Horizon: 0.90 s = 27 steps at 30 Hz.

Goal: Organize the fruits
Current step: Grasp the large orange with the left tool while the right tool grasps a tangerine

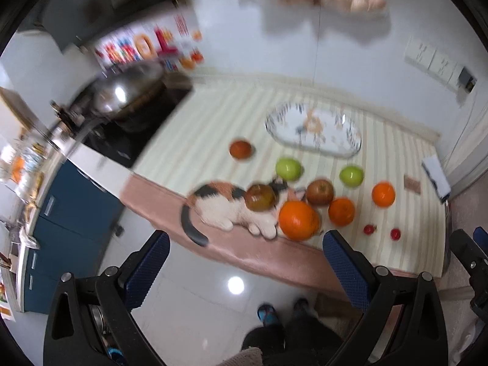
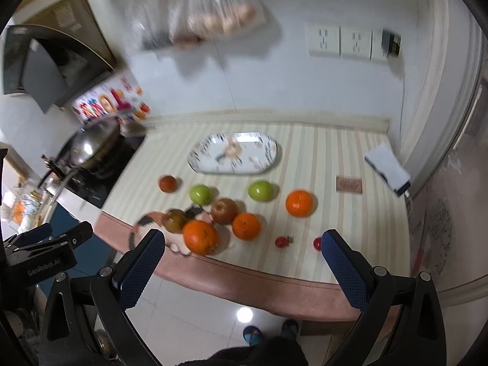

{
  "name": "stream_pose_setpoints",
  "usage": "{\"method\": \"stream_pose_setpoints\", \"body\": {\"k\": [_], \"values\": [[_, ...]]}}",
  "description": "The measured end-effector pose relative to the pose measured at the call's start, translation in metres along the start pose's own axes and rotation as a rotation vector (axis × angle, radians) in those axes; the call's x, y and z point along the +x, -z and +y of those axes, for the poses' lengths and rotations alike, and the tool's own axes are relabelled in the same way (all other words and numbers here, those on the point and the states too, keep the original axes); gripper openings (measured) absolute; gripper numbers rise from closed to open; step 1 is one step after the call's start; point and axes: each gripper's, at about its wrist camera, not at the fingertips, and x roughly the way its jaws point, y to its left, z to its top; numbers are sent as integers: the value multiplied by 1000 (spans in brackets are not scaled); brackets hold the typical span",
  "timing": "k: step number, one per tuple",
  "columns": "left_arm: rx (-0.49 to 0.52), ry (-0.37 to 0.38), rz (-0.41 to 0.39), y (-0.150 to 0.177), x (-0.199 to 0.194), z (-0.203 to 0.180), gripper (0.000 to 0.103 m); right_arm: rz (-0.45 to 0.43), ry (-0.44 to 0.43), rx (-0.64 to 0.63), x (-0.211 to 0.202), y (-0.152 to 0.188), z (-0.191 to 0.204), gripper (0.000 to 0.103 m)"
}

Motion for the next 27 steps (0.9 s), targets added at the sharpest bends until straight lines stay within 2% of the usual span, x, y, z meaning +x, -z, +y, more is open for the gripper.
{"method": "stream_pose_setpoints", "body": {"k": [5,11,13,20,22,24,27], "values": [[-50,104,222,-15,91,-10,100,103,-10,46,75,-5,-17,101],[31,96,335,-17,163,-44,100,239,-10,33,166,-12,-37,98],[70,87,364,-17,183,-54,100,316,-17,29,189,-13,-42,98],[195,67,431,-21,239,-87,100,411,-35,24,241,-18,-50,97],[209,98,441,-21,250,-92,96,441,-37,28,251,-18,-51,97],[215,140,451,-21,257,-97,84,468,-51,44,263,-18,-53,97],[220,132,421,-21,260,-100,83,515,-89,76,279,-18,-54,96]]}}
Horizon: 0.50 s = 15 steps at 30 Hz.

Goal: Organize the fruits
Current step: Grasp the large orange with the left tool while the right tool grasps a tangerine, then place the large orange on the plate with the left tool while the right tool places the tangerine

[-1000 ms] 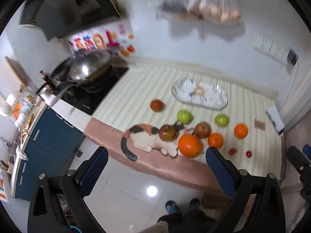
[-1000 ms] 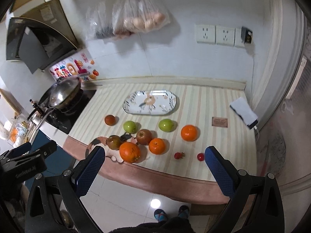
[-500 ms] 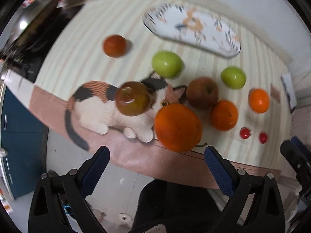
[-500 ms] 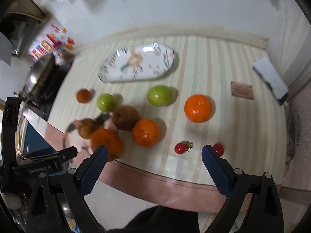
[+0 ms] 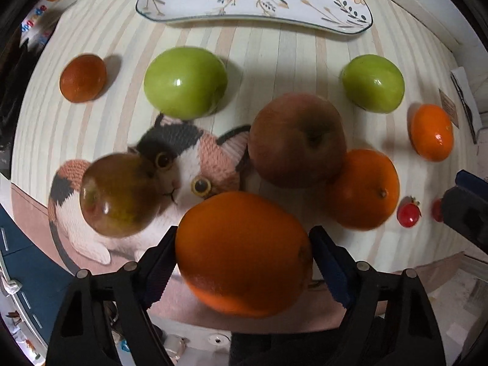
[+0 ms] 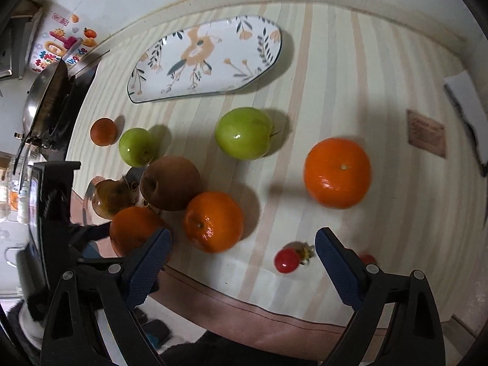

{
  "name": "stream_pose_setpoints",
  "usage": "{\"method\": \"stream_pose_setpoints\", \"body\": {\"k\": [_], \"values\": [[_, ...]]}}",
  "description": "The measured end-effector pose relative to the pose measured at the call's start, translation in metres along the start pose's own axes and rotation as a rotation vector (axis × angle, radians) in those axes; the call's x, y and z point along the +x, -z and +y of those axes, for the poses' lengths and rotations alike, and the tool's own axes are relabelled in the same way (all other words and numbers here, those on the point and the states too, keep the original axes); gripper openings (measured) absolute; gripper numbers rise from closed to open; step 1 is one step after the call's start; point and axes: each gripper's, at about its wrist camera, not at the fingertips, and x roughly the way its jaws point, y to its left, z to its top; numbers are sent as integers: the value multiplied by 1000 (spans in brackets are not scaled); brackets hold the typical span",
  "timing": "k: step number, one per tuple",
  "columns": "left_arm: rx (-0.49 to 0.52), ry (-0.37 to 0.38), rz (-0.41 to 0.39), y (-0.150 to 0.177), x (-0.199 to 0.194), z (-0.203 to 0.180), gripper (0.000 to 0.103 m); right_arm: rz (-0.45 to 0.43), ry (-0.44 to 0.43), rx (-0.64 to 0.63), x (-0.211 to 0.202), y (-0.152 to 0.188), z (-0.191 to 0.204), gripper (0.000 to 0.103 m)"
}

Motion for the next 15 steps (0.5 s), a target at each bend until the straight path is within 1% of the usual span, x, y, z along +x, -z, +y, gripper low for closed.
{"method": "stream_pose_setpoints", "body": {"k": [2,4,6,9,11,13,15], "values": [[-29,9,-19,1,-2,4,82,28,-26,8,10,-5,1,94],[-61,9,-5,2,-2,10,82,50,-37,7,19,-9,3,93],[-81,-26,-1,5,-2,18,82,74,-45,-4,29,-10,9,91],[-103,-5,-12,9,-2,28,83,120,-62,-26,47,-14,19,90],[-92,-2,-20,8,-3,30,83,149,-64,-29,60,-15,23,89],[-75,-15,-30,5,-3,30,83,179,-71,-26,72,-16,25,84],[-76,-27,-32,3,-5,34,82,205,-79,-25,83,-16,27,71]]}}
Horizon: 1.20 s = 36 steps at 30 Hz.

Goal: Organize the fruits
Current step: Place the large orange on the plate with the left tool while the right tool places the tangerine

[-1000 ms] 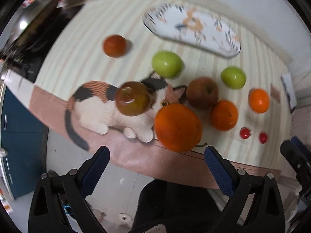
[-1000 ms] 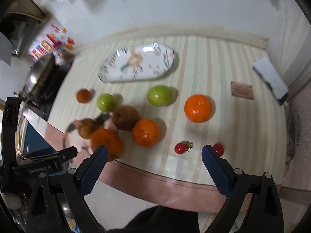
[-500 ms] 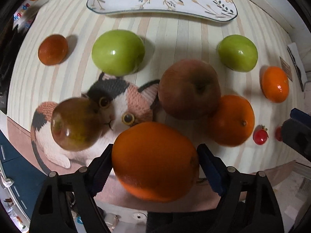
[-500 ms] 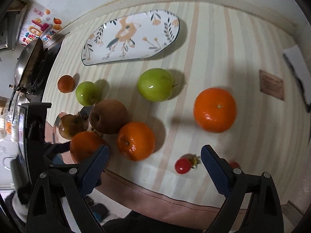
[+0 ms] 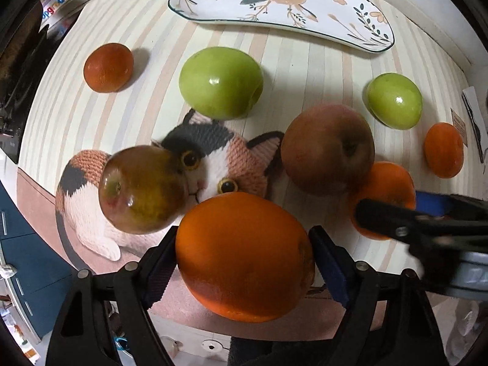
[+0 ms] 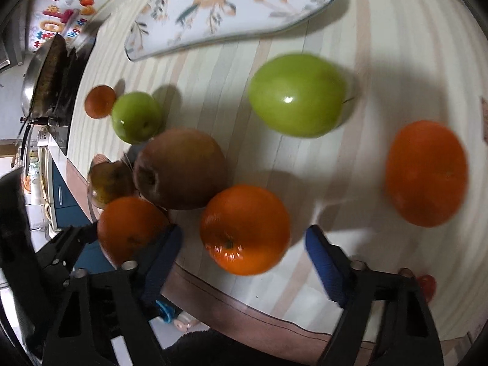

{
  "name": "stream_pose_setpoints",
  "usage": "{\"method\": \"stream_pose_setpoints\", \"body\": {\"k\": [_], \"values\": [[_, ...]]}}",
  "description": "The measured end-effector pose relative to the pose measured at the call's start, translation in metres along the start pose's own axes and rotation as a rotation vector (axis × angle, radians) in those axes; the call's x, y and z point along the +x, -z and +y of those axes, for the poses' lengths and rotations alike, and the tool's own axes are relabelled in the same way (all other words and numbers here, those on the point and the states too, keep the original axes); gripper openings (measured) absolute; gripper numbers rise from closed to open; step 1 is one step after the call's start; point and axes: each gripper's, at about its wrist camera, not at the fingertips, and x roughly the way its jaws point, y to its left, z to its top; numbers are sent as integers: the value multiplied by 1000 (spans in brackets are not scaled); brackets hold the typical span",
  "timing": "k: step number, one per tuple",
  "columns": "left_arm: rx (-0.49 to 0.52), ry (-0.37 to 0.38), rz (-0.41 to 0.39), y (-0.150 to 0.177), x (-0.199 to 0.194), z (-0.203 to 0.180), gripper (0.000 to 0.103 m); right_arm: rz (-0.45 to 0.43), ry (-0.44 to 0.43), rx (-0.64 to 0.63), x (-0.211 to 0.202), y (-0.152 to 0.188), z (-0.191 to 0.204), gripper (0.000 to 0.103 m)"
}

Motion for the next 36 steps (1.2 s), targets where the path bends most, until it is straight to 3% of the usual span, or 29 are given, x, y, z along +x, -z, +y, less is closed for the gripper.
{"method": "stream_pose_setpoints", "body": {"k": [1,9,14,17,22,27,30,36], "values": [[0,-7,1,-2,-2,0,82,4,14,-7,4,0,1,67],[1,-22,-7,7,-14,-1,81,-35,8,25,-5,9,-6,66],[-18,32,-48,22,-51,-2,81,-67,-34,42,-35,18,-12,66],[-41,83,-89,14,-83,5,81,-107,-78,48,-62,15,-11,66],[-69,158,-178,-39,-143,7,81,-194,-122,28,-108,-15,-5,66],[-78,121,-232,-125,-150,12,81,-265,-83,-18,-122,-77,2,66],[-78,104,-207,-169,-133,18,81,-267,-58,-34,-115,-117,5,66],[-67,104,-74,-234,-78,17,81,-230,-14,-46,-80,-186,3,66]]}}
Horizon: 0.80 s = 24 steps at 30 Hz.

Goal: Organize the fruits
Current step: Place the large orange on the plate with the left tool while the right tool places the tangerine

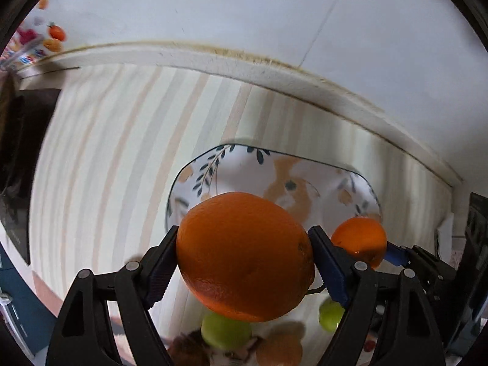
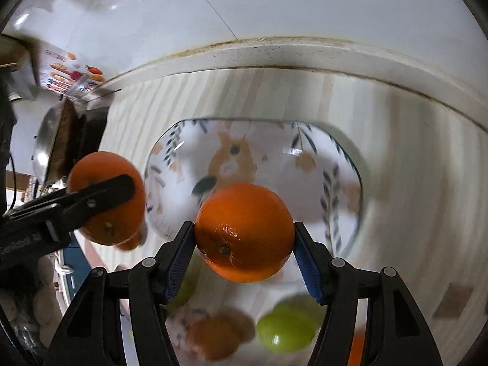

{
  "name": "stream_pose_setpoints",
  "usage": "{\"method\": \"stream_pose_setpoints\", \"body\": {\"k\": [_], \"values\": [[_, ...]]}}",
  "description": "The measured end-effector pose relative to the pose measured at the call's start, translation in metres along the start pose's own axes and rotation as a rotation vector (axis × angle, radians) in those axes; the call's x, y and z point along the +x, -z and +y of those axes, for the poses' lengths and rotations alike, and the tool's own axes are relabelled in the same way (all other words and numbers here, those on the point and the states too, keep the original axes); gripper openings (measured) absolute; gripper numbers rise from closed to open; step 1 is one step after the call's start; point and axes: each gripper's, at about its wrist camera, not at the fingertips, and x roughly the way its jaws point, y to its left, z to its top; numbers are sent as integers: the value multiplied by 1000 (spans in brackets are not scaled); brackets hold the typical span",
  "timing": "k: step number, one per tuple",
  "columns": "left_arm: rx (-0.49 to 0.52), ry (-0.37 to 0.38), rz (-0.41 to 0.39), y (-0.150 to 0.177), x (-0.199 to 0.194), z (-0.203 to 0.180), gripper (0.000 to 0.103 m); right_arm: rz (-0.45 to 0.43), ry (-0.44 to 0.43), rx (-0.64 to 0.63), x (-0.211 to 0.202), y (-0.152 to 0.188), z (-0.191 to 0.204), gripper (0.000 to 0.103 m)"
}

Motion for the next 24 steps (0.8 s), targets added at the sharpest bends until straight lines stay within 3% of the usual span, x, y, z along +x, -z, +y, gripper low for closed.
{"method": "stream_pose_setpoints", "body": {"k": [7,13,18,24], "values": [[22,-41,83,-26,45,-4,81,66,-16,-11,41,-34,-2,66],[18,-50,117,-25,58,-5,82,127,-22,16,63,-44,-9,67],[13,-63,123,-23,63,-7,82,129,-49,48,61,-45,-13,69],[12,-63,143,-23,62,-11,82,147,-5,47,59,-44,-9,86]]}}
